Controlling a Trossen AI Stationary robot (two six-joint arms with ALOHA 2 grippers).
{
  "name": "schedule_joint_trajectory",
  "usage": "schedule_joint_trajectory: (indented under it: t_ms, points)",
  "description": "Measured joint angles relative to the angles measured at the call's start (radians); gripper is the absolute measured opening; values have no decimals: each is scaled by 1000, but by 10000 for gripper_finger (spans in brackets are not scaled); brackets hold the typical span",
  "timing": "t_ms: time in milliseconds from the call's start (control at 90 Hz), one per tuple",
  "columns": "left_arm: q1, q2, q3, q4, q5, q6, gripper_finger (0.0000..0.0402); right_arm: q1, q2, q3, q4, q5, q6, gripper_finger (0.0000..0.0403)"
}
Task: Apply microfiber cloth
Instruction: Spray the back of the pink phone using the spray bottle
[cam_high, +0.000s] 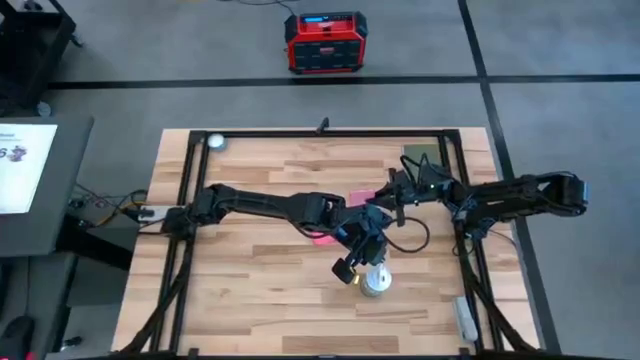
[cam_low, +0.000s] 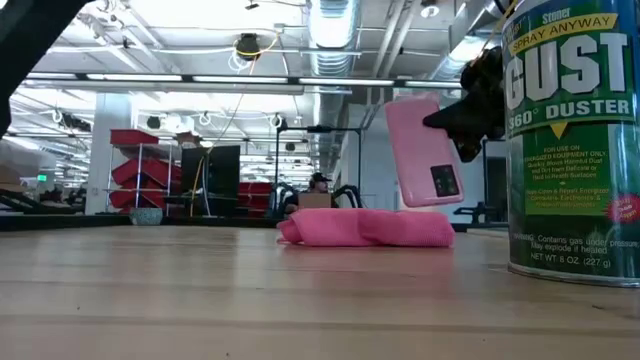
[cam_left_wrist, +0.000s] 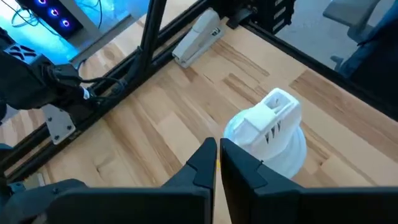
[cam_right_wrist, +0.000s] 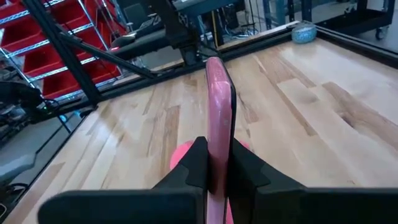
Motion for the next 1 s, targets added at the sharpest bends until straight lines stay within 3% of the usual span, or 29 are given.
schedule_joint_trajectory:
  t_ms: [211, 678, 1000]
  points:
    - [0, 0, 0, -3, 0, -7, 0, -9, -24, 0, -21, 38, -16, 14]
    - [0, 0, 0, -18, 0, -5, 0, -11, -378, 0, -359, 127, -52, 14]
    - [0, 0, 0, -12, 1, -11, 0, 78, -391, 0, -384, 183, -45, 14]
